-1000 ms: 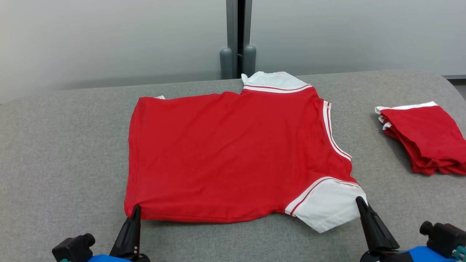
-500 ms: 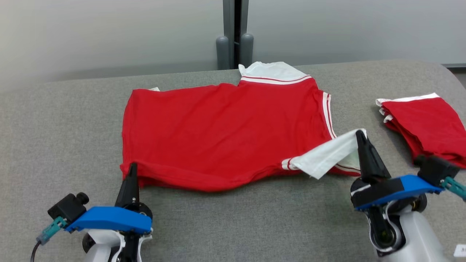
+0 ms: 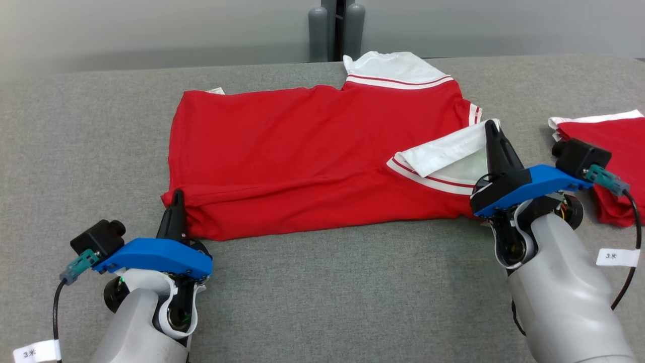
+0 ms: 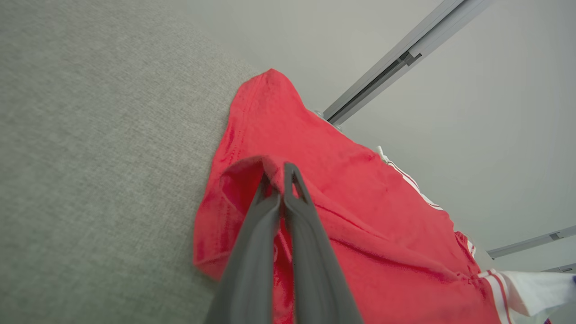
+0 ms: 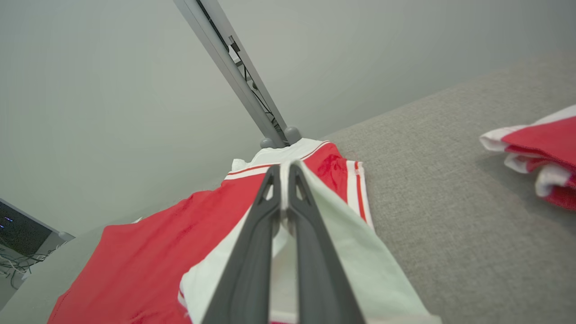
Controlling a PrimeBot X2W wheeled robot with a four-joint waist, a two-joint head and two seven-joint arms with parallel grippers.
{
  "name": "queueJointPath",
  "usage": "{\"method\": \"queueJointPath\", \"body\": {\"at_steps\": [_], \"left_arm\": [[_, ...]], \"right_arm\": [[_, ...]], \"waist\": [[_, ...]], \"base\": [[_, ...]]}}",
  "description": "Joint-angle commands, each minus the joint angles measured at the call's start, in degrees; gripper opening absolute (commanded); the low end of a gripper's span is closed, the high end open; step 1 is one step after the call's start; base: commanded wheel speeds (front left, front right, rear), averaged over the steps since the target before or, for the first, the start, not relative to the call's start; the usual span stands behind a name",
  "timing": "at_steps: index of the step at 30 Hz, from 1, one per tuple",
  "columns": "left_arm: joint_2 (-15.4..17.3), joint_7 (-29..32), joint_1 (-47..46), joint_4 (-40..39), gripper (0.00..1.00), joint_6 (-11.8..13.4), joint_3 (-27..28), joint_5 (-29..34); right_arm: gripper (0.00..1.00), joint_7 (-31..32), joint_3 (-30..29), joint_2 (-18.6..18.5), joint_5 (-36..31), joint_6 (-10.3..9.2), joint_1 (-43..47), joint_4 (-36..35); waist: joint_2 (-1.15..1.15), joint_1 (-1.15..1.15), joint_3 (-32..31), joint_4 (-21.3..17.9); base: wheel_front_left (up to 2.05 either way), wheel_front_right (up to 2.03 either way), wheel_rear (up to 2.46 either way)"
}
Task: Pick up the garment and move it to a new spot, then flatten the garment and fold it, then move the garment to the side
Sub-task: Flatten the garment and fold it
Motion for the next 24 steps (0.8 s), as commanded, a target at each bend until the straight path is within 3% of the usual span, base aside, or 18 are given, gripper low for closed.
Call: {"method": "queueJointPath", "body": {"at_steps": [1,3,4,5,6,7,15,24], "left_arm": [[0.37,-0.36,-1.49,0.88,0.0,0.2,-0.6,0.82],[0.53,-0.48,-2.24,2.03,0.0,0.57,-1.1,1.74],[0.62,-0.63,-2.56,2.29,0.11,0.54,-1.48,2.21],[0.7,-0.71,-2.79,2.47,0.4,0.49,-1.86,2.6],[0.85,-0.9,-2.91,2.52,0.85,0.4,-2.3,3.16],[0.86,-1.04,-2.95,2.44,1.0,0.3,-2.52,3.42],[2.59,-2.53,0.72,-1.39,1.0,1.06,-2.87,5.88],[5.31,-0.92,8.18,-8.5,1.0,5.18,-5.83,10.35]], "right_arm": [[0.0,-0.84,-0.18,-0.16,-0.68,0.0,-2.31,2.47],[0.0,-1.52,-0.7,-0.17,-1.2,0.0,-4.41,5.91],[0.25,-1.89,-0.88,-0.15,-1.52,0.01,-5.38,7.38],[0.7,-2.14,-0.86,-0.13,-2.07,0.01,-6.34,8.65],[1.0,-2.42,-0.89,-0.12,-2.31,0.01,-7.18,9.52],[1.0,-2.55,-0.72,-0.14,-2.33,0.0,-7.82,10.05],[1.0,-2.79,-0.61,-0.14,-6.23,0.0,-5.3,4.52],[1.0,-2.78,-2.34,-0.16,-14.63,0.0,5.83,-6.33]], "waist": [[0.0,-0.01,0.44,0.32],[0.0,-0.01,0.71,0.49],[0.0,-0.01,0.83,0.6],[0.0,-0.01,0.92,0.7],[0.0,-0.01,0.99,0.81],[0.0,-0.01,1.02,0.93],[0.0,-0.01,0.15,0.96],[0.0,-0.01,-2.97,0.74]], "base": [[0.0,0.0,0.0],[0.0,0.0,0.0],[0.0,0.0,0.0],[0.0,0.0,0.0],[0.0,0.0,0.0],[0.0,0.0,0.0],[0.0,0.0,0.0],[0.0,0.0,0.0]]}}
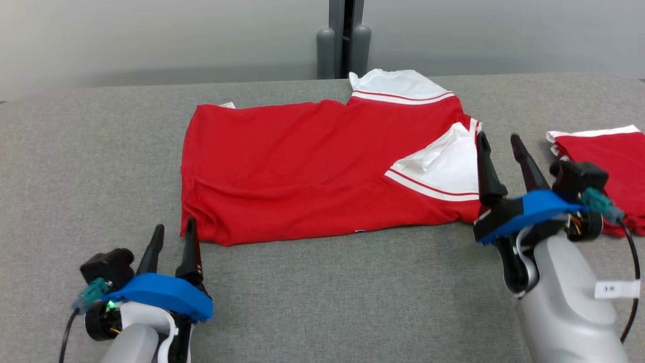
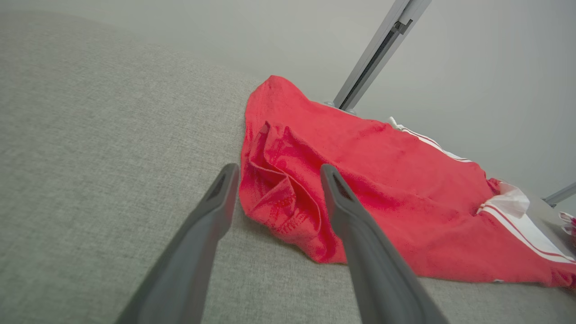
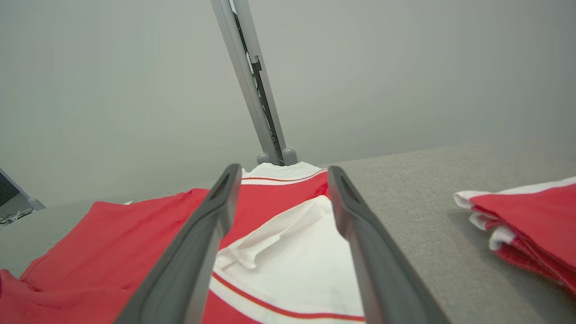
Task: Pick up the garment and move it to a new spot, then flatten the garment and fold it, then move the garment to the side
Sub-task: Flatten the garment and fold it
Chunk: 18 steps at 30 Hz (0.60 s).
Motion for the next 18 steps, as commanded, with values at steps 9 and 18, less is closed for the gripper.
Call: {"method": "queueJointPath", "body": {"at_steps": [9,18], "left_arm": [[1.56,8.33,2.21,-1.67,1.0,6.73,-4.06,3.92],[1.94,10.46,-0.68,1.73,1.0,8.73,-3.83,3.77]], "right_arm": [[1.0,-0.18,-0.72,-0.14,-3.85,0.01,11.38,-8.36],[1.0,0.21,-0.8,-0.14,-3.17,0.0,13.58,-10.45]], "waist": [[0.0,0.0,-0.57,-2.35],[0.0,0.0,1.62,-4.35]], "base": [[0.0,0.0,0.0],[0.0,0.0,0.0]]}}
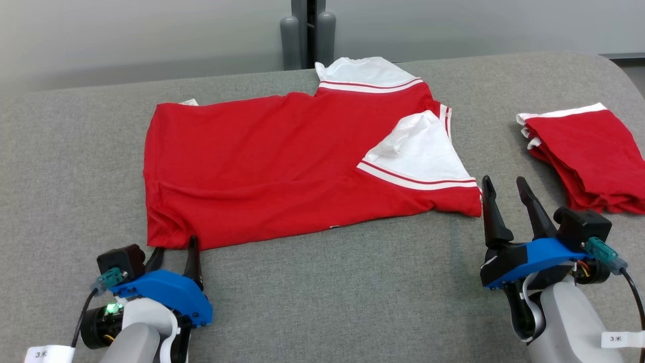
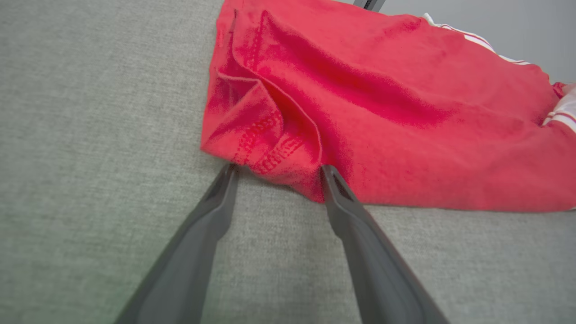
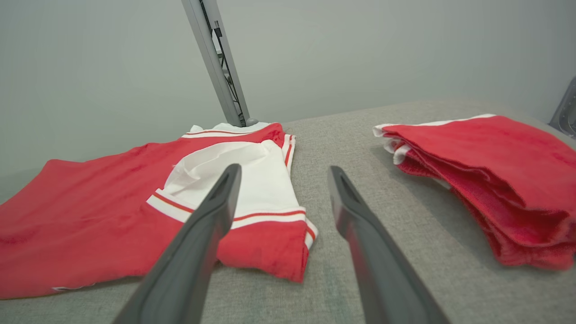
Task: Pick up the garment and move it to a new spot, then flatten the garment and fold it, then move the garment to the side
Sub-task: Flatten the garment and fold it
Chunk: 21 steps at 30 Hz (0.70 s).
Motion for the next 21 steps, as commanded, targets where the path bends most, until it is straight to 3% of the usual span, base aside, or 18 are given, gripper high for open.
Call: {"method": "queueJointPath", "body": {"at_steps": [1,7,8,9,10,12,13,21], "left_arm": [[-0.01,-0.37,-0.92,0.46,1.0,0.44,0.39,-0.5],[-0.65,-2.12,-2.42,1.96,1.0,-0.12,2.93,-2.85],[-0.55,-2.51,-2.71,2.25,0.92,-0.23,3.32,-3.13],[-0.47,-2.79,-2.94,2.46,0.77,-0.28,3.57,-3.38],[-0.4,-3.08,-3.05,2.66,0.46,-0.52,3.67,-3.54],[-0.48,-3.45,-3.13,2.95,0.09,-1.06,3.78,-3.88],[-0.62,-3.64,-3.27,3.05,0.0,-1.4,3.92,-4.21],[-0.93,-4.89,-4.24,3.82,0.0,-3.8,4.3,-5.48]], "right_arm": [[1.0,0.08,-0.09,-0.14,0.01,0.02,0.76,-0.21],[1.0,1.98,-0.37,-0.14,-1.47,0.02,0.72,1.52],[1.0,2.38,-0.51,-0.14,-1.87,0.02,0.64,2.0],[1.0,2.76,-0.71,-0.15,-2.08,0.02,0.49,2.55],[1.0,3.13,-0.9,-0.15,-2.23,0.02,0.32,3.06],[1.0,3.88,-1.2,-0.14,-2.46,0.02,-0.12,4.18],[1.0,4.13,-1.35,-0.15,-2.35,0.02,-0.34,4.73],[1.0,5.19,-1.83,-0.15,-1.98,0.02,-2.42,9.0]], "waist": [[0.0,0.01,0.16,-0.06],[0.0,0.01,0.79,0.0],[0.0,0.01,0.88,0.1],[0.0,0.01,0.97,0.21],[0.0,0.01,1.06,0.34],[0.0,0.01,1.25,0.62],[0.0,0.01,1.36,0.74],[0.0,0.01,1.92,1.41]], "base": [[0.0,0.0,0.0],[0.0,0.0,0.0],[0.0,0.0,0.0],[0.0,0.0,0.0],[0.0,0.0,0.0],[0.0,0.0,0.0],[0.0,0.0,0.0],[0.0,0.0,0.0]]}}
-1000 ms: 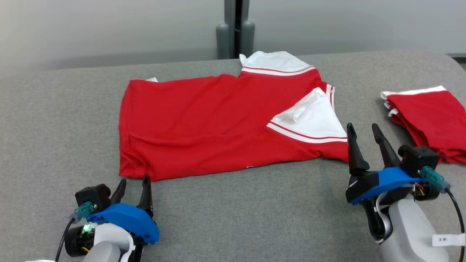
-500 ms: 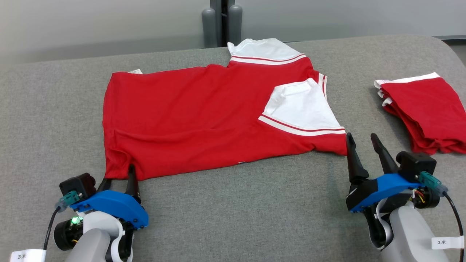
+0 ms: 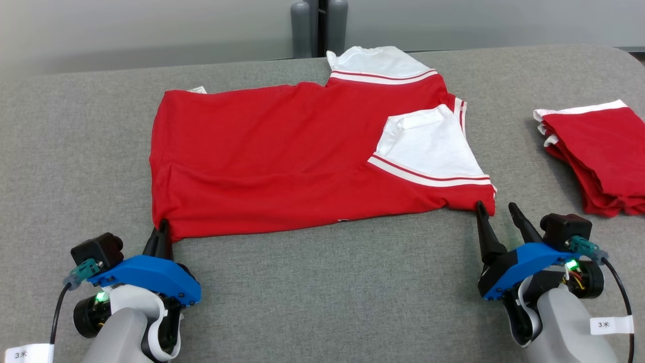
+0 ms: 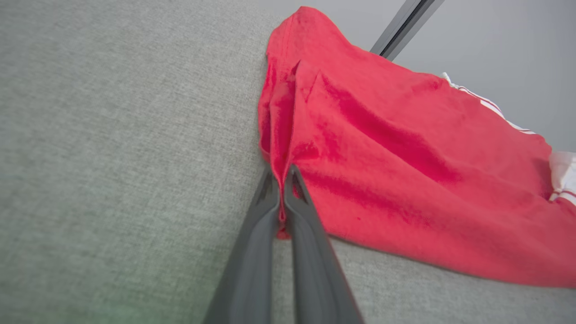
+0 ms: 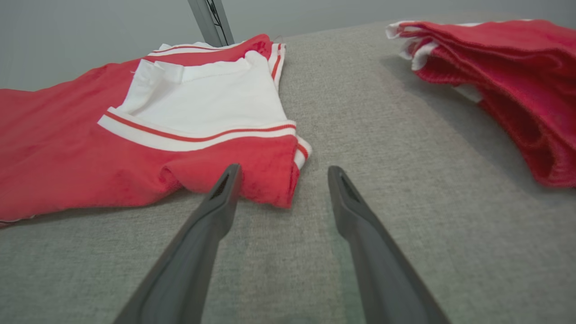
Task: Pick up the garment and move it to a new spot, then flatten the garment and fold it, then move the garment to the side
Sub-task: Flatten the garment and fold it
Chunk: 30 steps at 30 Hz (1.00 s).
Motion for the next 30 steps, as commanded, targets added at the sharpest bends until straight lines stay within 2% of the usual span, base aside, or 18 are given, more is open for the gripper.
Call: {"method": "queueJointPath", "body": {"at_steps": [1,5,11,12,13,14,18,22,27,30], "left_arm": [[0.06,-0.49,-0.72,0.18,0.0,-0.35,0.3,-0.43],[0.11,-1.04,-0.86,0.19,0.0,-1.0,0.47,-0.74],[0.29,-1.59,-1.07,-0.06,0.0,-1.57,0.13,-0.84],[0.28,-1.66,-1.11,-0.17,0.0,-1.9,-0.09,-0.74],[0.2,-1.73,-1.08,-0.21,0.0,-2.08,-0.25,-0.76],[0.08,-1.73,-0.98,-0.27,0.0,-2.25,-0.35,-0.91],[0.38,-1.97,0.24,-1.24,0.0,-3.38,-0.71,-1.18],[1.42,-1.73,2.34,-4.26,0.0,-4.18,-0.97,-1.16],[4.58,1.16,7.64,-11.76,0.0,-4.85,-2.84,-0.37],[7.46,3.89,12.49,-18.83,0.0,-3.83,-3.7,0.16]], "right_arm": [[1.0,0.03,0.05,-0.16,0.82,0.02,-0.91,0.64],[1.0,0.23,0.27,-0.16,1.81,0.02,-2.42,3.22],[1.0,1.08,1.71,-0.16,6.84,0.02,-5.93,8.75],[0.48,0.94,2.05,-0.15,7.6,0.02,-6.62,9.61],[0.19,0.57,2.25,-0.15,8.39,0.02,-7.28,10.32],[0.0,0.15,2.55,-0.16,8.91,0.02,-7.85,10.85],[0.0,-1.78,2.93,-0.17,10.87,0.02,-8.56,11.19],[0.0,-3.0,1.96,-0.18,10.03,0.02,-6.43,8.89],[0.0,-1.25,0.8,-0.26,10.85,0.02,0.0,1.21],[0.0,2.29,0.31,-0.53,11.24,0.02,7.31,-6.34]], "waist": [[0.0,0.0,0.03,0.05],[0.0,0.0,0.01,0.14],[0.0,0.0,-0.18,0.32],[0.0,0.0,-0.32,0.42],[0.0,0.0,-0.53,0.53],[0.0,0.0,-0.82,0.65],[0.0,0.0,-2.49,0.85],[0.0,0.0,-4.86,0.94],[0.0,0.0,-8.2,1.12],[0.0,0.0,-9.84,1.36]], "base": [[0.0,0.0,0.0],[0.0,0.0,0.0],[0.0,0.0,0.0],[0.0,0.0,0.0],[0.0,0.0,0.0],[0.0,0.0,0.0],[0.0,0.0,0.0],[0.0,0.0,0.0],[0.0,0.0,0.0],[0.0,0.0,0.0]]}}
